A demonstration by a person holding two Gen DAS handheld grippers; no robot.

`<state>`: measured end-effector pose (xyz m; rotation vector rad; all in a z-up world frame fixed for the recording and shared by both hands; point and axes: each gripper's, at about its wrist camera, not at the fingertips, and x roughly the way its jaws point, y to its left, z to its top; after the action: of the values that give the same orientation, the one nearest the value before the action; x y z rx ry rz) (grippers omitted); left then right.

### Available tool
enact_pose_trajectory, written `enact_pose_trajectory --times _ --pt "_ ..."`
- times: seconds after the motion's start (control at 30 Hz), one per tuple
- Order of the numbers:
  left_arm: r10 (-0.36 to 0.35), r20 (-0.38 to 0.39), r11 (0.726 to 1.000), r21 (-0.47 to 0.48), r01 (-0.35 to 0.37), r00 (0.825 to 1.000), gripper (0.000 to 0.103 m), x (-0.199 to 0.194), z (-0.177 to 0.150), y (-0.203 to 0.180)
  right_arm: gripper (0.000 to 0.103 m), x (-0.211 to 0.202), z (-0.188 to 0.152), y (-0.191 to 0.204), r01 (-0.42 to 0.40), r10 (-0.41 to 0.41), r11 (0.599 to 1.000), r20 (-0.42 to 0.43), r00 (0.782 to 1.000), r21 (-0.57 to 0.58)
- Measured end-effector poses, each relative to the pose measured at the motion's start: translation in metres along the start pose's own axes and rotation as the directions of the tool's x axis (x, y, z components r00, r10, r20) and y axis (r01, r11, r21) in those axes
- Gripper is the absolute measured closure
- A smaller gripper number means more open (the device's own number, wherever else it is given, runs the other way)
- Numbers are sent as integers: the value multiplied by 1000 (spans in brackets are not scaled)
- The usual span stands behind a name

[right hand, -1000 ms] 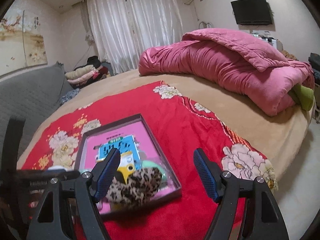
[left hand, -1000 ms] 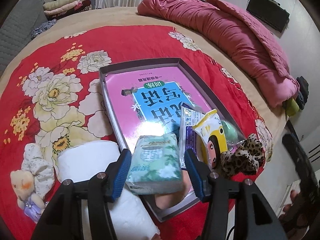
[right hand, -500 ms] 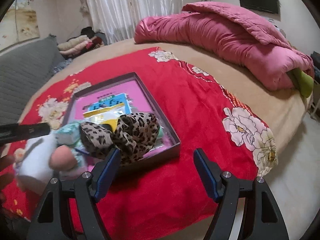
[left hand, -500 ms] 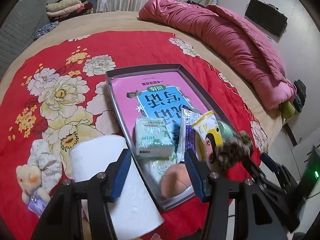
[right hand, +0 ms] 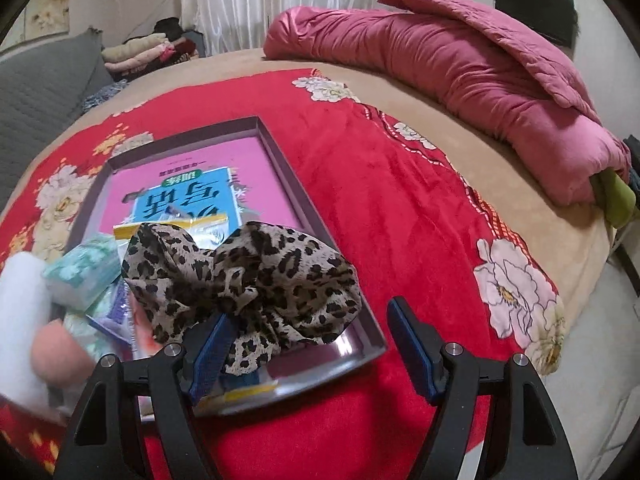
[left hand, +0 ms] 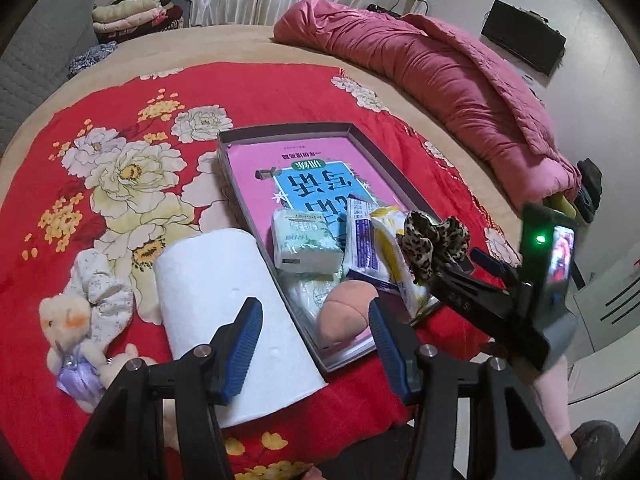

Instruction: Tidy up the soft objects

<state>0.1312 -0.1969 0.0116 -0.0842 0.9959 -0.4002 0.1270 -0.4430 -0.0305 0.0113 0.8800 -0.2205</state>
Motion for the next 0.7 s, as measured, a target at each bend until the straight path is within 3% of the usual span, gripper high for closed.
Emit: enact_pose_trajectory --times 0.23,0.7 --pt "-2 13 1000 -23 2 1000 48 -7 1 8 26 16 7 -1 20 -20 1000 -23 1000 -10" --pt "14 26 1000 -27 -13 1000 48 -17 -5 17 26 -25 1 -6 4 -4 1000 42 999 12"
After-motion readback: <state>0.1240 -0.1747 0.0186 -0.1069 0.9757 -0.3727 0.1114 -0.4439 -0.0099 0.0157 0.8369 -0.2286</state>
